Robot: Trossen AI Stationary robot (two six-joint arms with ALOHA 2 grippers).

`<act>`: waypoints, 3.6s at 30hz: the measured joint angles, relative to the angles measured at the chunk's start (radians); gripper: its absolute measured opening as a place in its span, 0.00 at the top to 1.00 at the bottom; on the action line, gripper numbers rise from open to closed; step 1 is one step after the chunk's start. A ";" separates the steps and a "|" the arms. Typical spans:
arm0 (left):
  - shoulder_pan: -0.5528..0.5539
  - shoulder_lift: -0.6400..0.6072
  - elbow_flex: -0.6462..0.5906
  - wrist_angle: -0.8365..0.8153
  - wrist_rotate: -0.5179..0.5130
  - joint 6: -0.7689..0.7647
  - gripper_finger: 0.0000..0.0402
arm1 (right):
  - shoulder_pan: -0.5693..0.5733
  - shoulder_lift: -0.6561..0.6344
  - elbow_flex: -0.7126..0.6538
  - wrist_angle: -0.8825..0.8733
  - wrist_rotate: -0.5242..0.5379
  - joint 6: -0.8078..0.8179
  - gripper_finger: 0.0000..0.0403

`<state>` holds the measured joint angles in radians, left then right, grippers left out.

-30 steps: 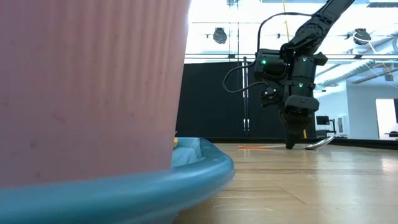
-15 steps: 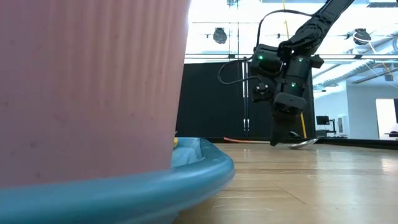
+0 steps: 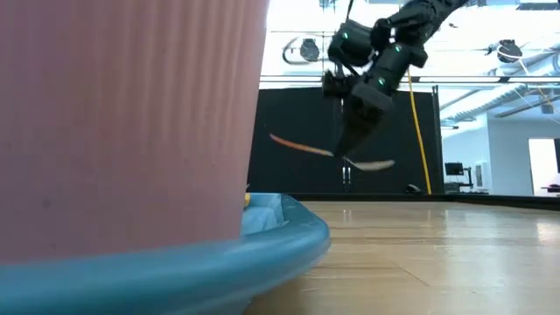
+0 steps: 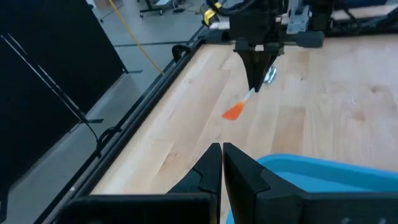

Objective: Set up tray
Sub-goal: Put the orange spoon to the bottom of the orange fork on the yellow napkin on the blue serving tray

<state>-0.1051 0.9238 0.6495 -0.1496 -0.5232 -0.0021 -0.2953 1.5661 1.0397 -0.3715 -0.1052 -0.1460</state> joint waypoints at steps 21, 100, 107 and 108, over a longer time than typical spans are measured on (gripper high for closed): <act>0.000 -0.050 0.000 -0.033 0.000 0.016 0.95 | 0.104 0.329 0.422 0.034 -0.188 0.021 1.00; 0.001 -0.049 -0.001 -0.031 0.006 0.017 0.95 | 0.180 0.797 0.867 0.042 -0.240 0.163 1.00; 0.001 -0.049 -0.001 -0.032 0.007 0.016 0.95 | 0.178 0.800 0.867 0.039 -0.230 0.160 1.00; 0.001 -0.049 -0.001 -0.033 0.006 0.016 0.95 | 0.178 0.804 0.867 0.042 -0.221 0.159 1.00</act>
<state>-0.1043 0.8749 0.6487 -0.1827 -0.5167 0.0143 -0.1173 2.3701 1.9064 -0.3292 -0.3259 0.0129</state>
